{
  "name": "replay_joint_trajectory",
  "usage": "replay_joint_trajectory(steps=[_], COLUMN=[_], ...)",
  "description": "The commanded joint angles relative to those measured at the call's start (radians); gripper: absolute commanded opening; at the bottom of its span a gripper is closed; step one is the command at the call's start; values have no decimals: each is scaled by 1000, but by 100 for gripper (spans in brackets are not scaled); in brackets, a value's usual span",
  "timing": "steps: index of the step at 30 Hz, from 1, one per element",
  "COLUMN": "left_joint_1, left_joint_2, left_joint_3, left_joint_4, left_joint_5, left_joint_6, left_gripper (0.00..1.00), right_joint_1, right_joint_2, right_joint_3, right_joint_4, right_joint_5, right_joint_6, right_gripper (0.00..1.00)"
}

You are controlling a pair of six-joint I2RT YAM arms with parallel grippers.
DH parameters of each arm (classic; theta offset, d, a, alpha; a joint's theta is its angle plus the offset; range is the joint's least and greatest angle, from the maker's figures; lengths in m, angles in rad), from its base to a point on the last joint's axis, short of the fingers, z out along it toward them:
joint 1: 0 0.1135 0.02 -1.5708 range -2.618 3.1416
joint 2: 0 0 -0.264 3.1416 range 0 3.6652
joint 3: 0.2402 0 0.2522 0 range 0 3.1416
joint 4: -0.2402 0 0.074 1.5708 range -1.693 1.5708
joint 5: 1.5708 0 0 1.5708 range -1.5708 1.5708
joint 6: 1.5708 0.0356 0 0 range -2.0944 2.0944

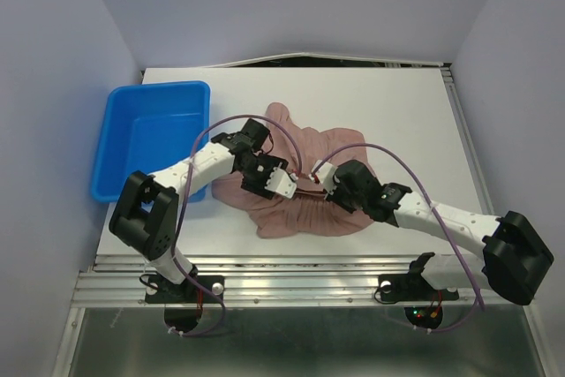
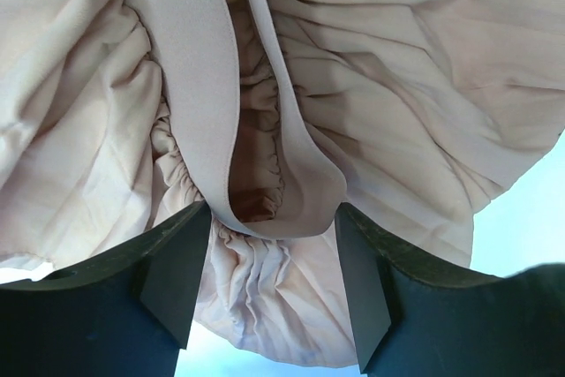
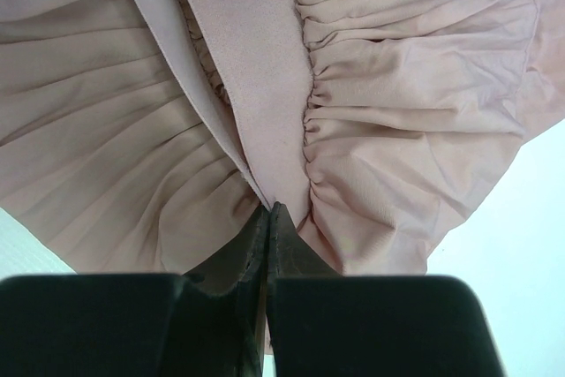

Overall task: Fold and stack the skirts
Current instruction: Flatten the skirt out

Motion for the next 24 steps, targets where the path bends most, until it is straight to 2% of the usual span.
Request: replay_joint_trajectory(steps=[1,8,13,16,17,23,24], left_joint_1=[-14,-26,-29,-30,-29,-20,-18], left_joint_2=[-49,-58,-97,-103,-103,-120,-121], left_joint_3=[-33,-94,-172,-182,-180,-157,-146], left_joint_4=[2,57,174,218,220,224,224], left_joint_5=[12,-3,-14,-26,-26,-13,-11], left_joint_6=[10,15,6,-14,-19,-43,-47], left_gripper=[71,72,71,63,58,46,41], right_joint_1=[-6,-16,-25,-25,-25,-25,-25], right_joint_2=[-6,-9,-10,-10,-12,-10,-12], right_joint_3=[-12,-15,-13,-12,-10,-10,-12], right_joint_4=[49,48,48,46,48,48,48], right_joint_5=[17,14,11,11,13,14,16], right_joint_6=[9,9,9,8,8,3,3], right_gripper=[1,1,1,1,1,1,1])
